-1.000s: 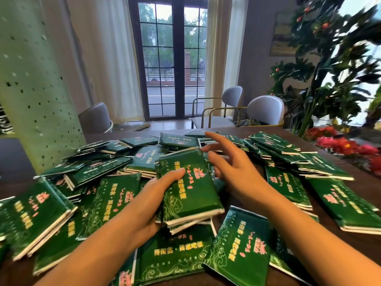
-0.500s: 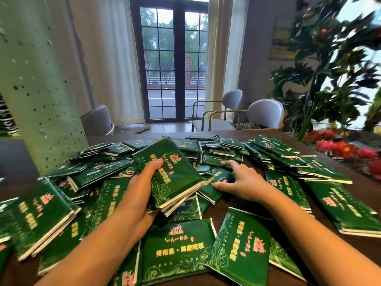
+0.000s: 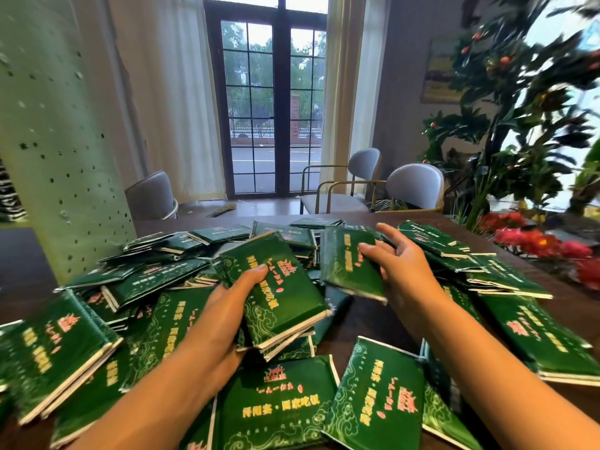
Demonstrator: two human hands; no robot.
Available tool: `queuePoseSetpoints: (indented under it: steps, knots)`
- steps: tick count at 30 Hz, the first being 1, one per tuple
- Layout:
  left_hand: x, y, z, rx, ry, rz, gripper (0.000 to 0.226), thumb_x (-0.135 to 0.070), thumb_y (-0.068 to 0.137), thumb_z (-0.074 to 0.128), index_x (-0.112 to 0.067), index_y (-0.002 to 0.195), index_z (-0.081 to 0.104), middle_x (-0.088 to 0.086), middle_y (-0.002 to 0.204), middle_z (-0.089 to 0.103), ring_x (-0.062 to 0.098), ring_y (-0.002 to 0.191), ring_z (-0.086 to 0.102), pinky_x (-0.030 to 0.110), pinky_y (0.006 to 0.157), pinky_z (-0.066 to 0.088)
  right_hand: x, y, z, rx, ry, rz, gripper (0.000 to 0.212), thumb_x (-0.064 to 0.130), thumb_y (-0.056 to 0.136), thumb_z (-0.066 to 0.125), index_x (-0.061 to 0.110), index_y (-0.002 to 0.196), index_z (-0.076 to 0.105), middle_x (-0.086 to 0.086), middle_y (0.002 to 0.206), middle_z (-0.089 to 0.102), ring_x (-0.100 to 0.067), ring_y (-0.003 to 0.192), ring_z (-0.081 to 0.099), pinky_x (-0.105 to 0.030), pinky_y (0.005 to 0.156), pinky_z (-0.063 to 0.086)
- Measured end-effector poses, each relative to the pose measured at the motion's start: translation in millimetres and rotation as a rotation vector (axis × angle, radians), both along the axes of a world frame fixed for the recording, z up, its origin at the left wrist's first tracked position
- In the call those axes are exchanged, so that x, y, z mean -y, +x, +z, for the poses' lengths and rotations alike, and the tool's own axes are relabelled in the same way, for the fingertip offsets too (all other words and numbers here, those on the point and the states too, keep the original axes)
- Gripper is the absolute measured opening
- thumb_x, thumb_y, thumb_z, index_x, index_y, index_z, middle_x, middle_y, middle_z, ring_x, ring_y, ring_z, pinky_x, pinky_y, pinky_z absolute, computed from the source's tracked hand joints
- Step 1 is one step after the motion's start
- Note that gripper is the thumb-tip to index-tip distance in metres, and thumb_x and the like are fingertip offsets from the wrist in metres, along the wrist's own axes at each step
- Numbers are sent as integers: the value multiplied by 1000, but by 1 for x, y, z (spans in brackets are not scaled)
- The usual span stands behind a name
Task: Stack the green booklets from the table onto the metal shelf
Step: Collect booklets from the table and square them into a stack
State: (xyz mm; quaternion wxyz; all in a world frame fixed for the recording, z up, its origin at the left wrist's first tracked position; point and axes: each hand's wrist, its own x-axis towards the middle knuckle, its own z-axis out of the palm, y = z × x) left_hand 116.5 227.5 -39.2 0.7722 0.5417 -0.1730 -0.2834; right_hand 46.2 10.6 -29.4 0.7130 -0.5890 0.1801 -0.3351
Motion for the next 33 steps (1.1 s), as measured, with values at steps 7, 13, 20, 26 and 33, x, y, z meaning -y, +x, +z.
queuePoseSetpoints:
  steps: [7,13,20,26,33]
  knots:
    - [12,-8,7,-109,166,-41,59,-34,64,69,-7,116,61,13,88,75,23,72,73,33,68,54,-19,-9,7,88,64,204,38,2,86,60,19,121,62,-13,89,69,-20,68,67,-30,65,59]
    - [16,-6,4,-129,98,-56,59,-44,72,63,-13,122,60,12,103,73,29,93,71,41,85,54,-47,-6,0,44,-319,217,33,0,84,65,20,110,68,-7,105,72,-21,98,68,-40,88,54]
    - [17,-13,5,-58,29,-111,50,-32,66,65,-13,113,62,12,98,74,26,87,73,35,75,60,-59,-9,-9,-83,-861,106,42,36,86,60,41,127,54,12,119,57,-2,114,52,-21,97,43]
    - [17,-12,1,12,46,-133,60,-29,62,70,-12,119,60,16,103,73,30,93,71,38,77,60,-63,-10,-13,-208,-929,326,46,43,98,35,45,140,17,18,152,20,8,139,9,-5,107,10]
    - [14,-4,-2,68,76,-132,62,-27,62,71,-9,120,58,14,100,73,26,85,72,36,72,60,-66,-9,-15,-180,-880,420,55,56,91,26,54,136,-5,30,152,-10,16,137,-11,-20,116,0]
